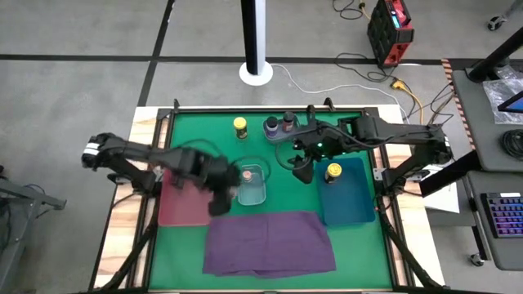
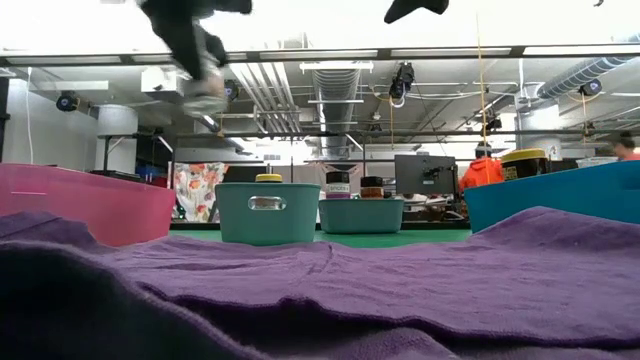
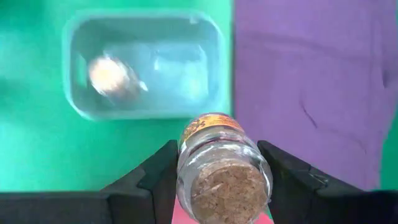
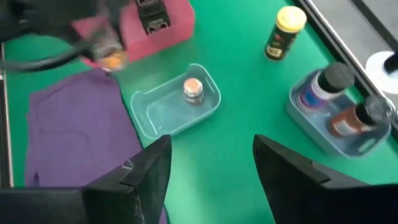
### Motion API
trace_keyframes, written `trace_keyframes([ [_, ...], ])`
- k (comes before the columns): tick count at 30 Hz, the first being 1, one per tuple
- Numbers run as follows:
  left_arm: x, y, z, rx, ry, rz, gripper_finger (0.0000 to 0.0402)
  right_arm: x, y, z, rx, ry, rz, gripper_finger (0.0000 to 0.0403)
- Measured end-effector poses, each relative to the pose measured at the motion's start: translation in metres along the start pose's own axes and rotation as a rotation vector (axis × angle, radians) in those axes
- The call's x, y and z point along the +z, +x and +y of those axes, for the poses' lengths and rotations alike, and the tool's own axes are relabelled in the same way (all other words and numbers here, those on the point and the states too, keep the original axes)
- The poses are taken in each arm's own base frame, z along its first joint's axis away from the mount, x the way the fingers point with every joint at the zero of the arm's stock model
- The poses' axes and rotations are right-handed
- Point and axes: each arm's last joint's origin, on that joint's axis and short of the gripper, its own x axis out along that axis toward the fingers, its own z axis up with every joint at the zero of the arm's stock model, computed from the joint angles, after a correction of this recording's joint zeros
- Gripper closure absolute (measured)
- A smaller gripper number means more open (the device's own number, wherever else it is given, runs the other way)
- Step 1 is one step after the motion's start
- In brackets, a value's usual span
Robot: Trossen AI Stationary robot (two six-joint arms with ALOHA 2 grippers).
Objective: Sort spices by type
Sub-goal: Put the brown seasoning bottle into the green bin
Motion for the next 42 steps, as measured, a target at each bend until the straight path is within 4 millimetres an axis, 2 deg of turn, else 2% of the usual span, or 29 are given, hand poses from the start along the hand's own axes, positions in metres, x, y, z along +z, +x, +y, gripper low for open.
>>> trace_keyframes([
  [3,0.012,0.006,0.023,-0.005,-0.02,-0.039,0.0232,-0.004,-0.01,-0.002,0.0,0.03,0.004,0.0195],
  [7,0.022,0.015,0.036,-0.001,-0.01,-0.062,0.0232,-0.006,-0.021,-0.004,0.007,0.048,-0.014,0.0204],
  [11,0.033,0.029,0.035,-0.015,0.007,-0.095,0.0232,-0.006,-0.026,-0.005,0.012,0.051,-0.031,0.0211],
  [17,0.038,0.068,0.036,-0.001,-0.024,0.014,0.0232,-0.005,-0.026,-0.006,-0.012,0.051,-0.044,0.0216],
  [21,0.046,0.087,0.036,0.014,-0.034,0.051,0.0232,-0.005,-0.024,-0.006,-0.015,0.045,-0.039,0.0214],
  [28,0.056,0.1,0.041,0.07,-0.02,0.077,0.0232,-0.008,-0.02,-0.006,-0.021,0.042,-0.023,0.0219],
  [42,0.048,0.121,0.046,0.083,-0.024,0.165,0.0232,-0.008,-0.02,-0.006,-0.023,0.038,-0.019,0.0218],
])
